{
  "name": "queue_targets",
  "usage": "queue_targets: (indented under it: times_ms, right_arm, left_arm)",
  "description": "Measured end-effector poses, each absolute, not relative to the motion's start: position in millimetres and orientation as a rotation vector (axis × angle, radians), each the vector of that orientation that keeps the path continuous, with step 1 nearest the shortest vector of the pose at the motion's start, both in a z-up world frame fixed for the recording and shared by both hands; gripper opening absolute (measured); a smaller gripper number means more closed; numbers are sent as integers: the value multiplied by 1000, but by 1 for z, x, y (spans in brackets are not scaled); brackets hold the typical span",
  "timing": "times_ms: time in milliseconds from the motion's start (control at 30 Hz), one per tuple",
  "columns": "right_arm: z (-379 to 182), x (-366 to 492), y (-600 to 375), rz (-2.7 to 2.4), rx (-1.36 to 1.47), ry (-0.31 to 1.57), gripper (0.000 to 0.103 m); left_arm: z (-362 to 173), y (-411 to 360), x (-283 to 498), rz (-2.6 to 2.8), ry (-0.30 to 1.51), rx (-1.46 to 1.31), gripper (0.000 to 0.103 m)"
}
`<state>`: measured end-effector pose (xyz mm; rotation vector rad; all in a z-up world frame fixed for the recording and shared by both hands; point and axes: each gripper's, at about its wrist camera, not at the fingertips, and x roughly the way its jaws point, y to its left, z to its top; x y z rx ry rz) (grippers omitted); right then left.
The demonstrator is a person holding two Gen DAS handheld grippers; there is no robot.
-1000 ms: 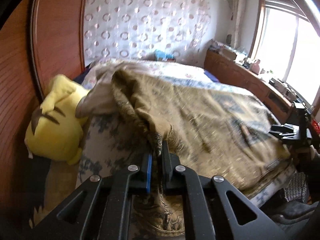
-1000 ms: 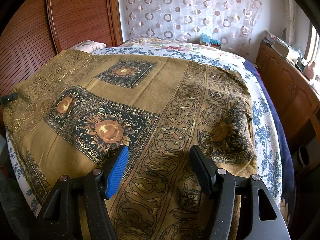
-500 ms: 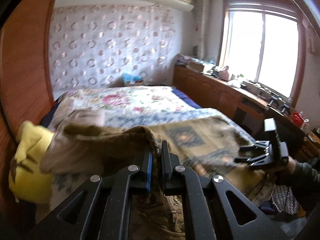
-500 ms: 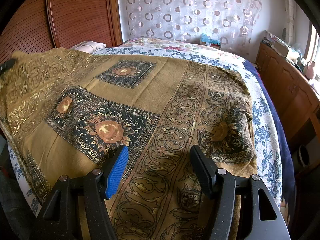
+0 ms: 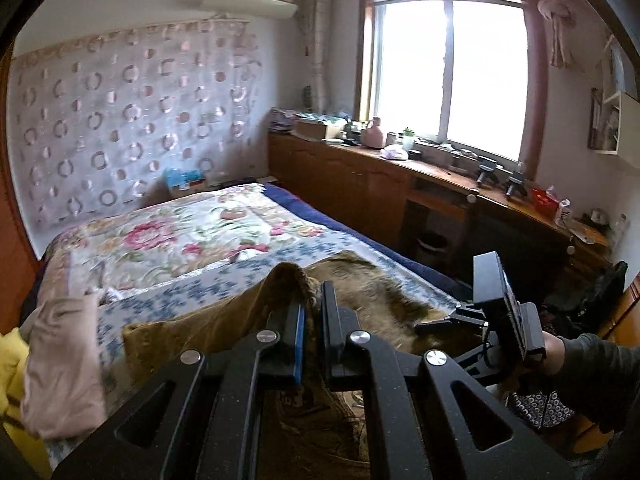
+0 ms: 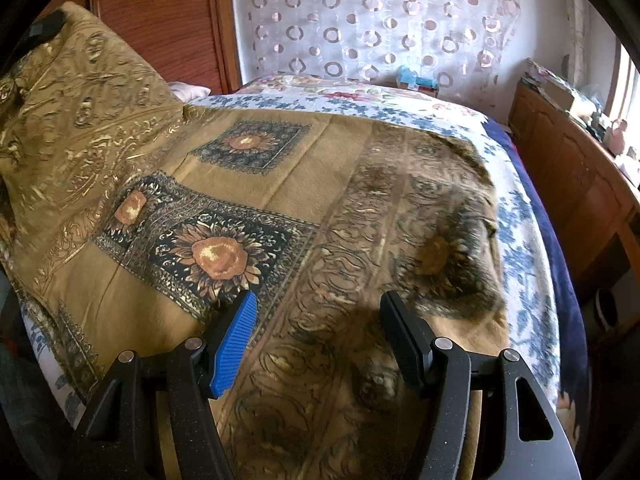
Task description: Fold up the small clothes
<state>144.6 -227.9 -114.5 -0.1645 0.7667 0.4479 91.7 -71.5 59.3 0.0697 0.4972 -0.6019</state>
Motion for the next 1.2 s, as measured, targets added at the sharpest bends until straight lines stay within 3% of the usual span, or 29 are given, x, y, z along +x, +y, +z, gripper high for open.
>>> queue_targets:
  times_ms: [233,300,433,567,667,1200]
  right_arm:
    - [-85,120,-261,416,-66,694,66]
    - [-81,114,-266,404,-51,681,66]
    - [-82,110,-268,398,-32,680,66]
    - [-84,110,-261,409,-32,675,66]
    - [-86,116,-260,423,-34,675,66]
    - [-100,166,-222,489,-132,762,66]
  left_arm:
    - [58,-104,101,-683,562,62,8]
    - [50,-108,99,-660,582,75,12]
    - [41,-104,94,-662,583,51,46]
    - [32,-96,90,-635,599,39,67]
    - [24,-84,86,-587,591,46,75]
    - [-22,-34,81,-403,625,24,76]
